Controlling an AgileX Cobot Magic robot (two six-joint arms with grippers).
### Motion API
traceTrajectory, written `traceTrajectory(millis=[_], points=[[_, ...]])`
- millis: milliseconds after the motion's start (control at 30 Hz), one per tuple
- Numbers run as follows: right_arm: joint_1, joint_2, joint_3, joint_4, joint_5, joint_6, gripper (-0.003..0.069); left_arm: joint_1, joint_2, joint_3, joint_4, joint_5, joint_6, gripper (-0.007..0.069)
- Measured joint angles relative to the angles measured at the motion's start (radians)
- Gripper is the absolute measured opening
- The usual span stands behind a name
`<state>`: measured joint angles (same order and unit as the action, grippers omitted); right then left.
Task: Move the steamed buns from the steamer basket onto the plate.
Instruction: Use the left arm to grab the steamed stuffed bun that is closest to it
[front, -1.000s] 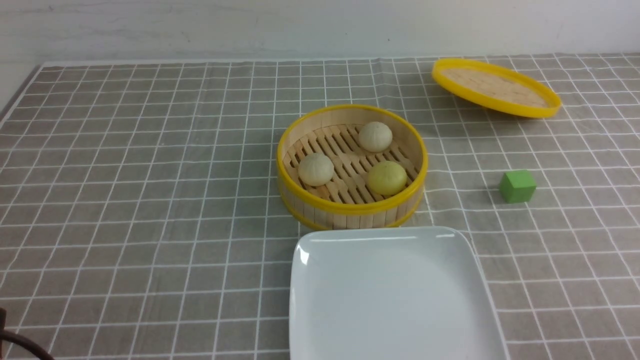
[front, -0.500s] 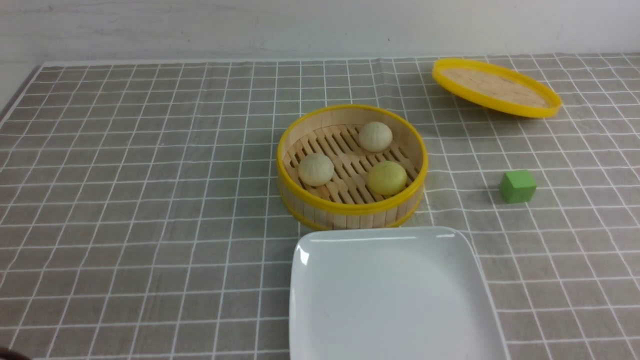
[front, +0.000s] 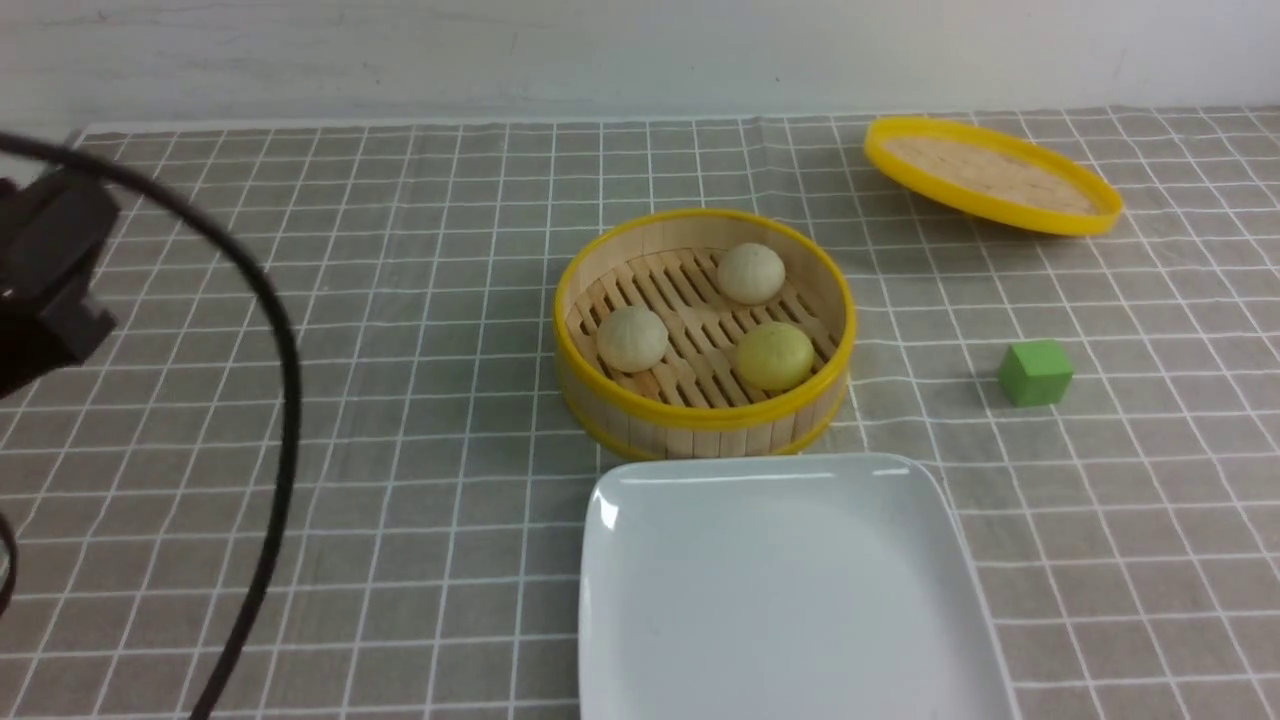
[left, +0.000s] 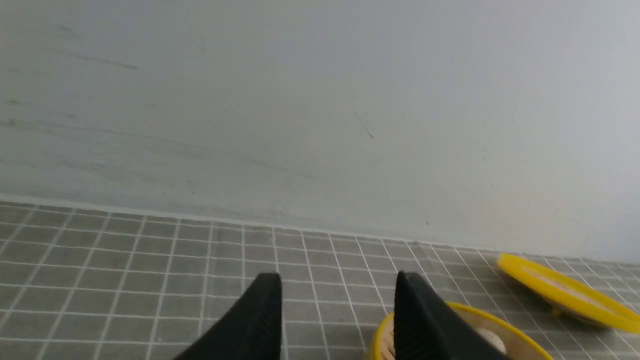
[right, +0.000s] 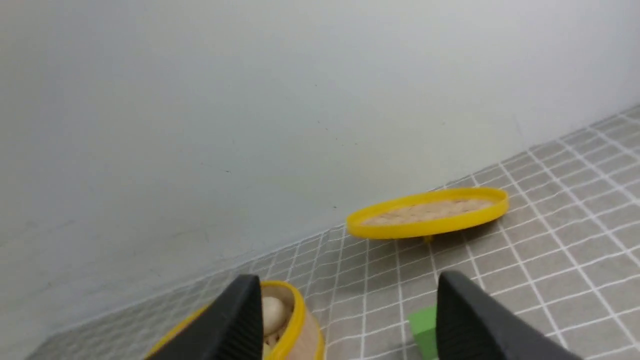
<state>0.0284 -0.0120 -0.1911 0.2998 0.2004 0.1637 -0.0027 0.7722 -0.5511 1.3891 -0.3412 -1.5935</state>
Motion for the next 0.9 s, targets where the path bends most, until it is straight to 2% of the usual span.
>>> traceTrajectory(millis=[100, 167, 267, 400, 567, 900], points=[[0.0, 0.022, -0.009, -0.002, 0.055, -0.089, 0.0429, 0.0, 0.137, -0.095, 0.191, -0.142, -0.14, 0.0329], [0.0, 0.044, -0.009, -0.003, 0.07, -0.126, 0.0423, -0.001, 0.212, -0.147, 0.293, -0.218, -0.194, 0.0328], [0.0, 0.076, -0.009, -0.002, 0.067, -0.157, 0.0421, -0.002, 0.292, -0.215, 0.371, -0.292, -0.251, 0.0328], [0.0, 0.11, -0.009, 0.001, 0.065, -0.164, 0.0421, -0.002, 0.384, -0.31, 0.397, -0.337, -0.312, 0.0328], [0.0, 0.163, -0.01, 0.001, 0.063, -0.164, 0.0421, -0.002, 0.515, -0.401, 0.4, -0.384, -0.327, 0.0328], [0.0, 0.25, -0.056, 0.007, 0.049, -0.219, 0.0421, -0.002, 0.669, -0.428, 0.408, -0.5, -0.335, 0.0295]])
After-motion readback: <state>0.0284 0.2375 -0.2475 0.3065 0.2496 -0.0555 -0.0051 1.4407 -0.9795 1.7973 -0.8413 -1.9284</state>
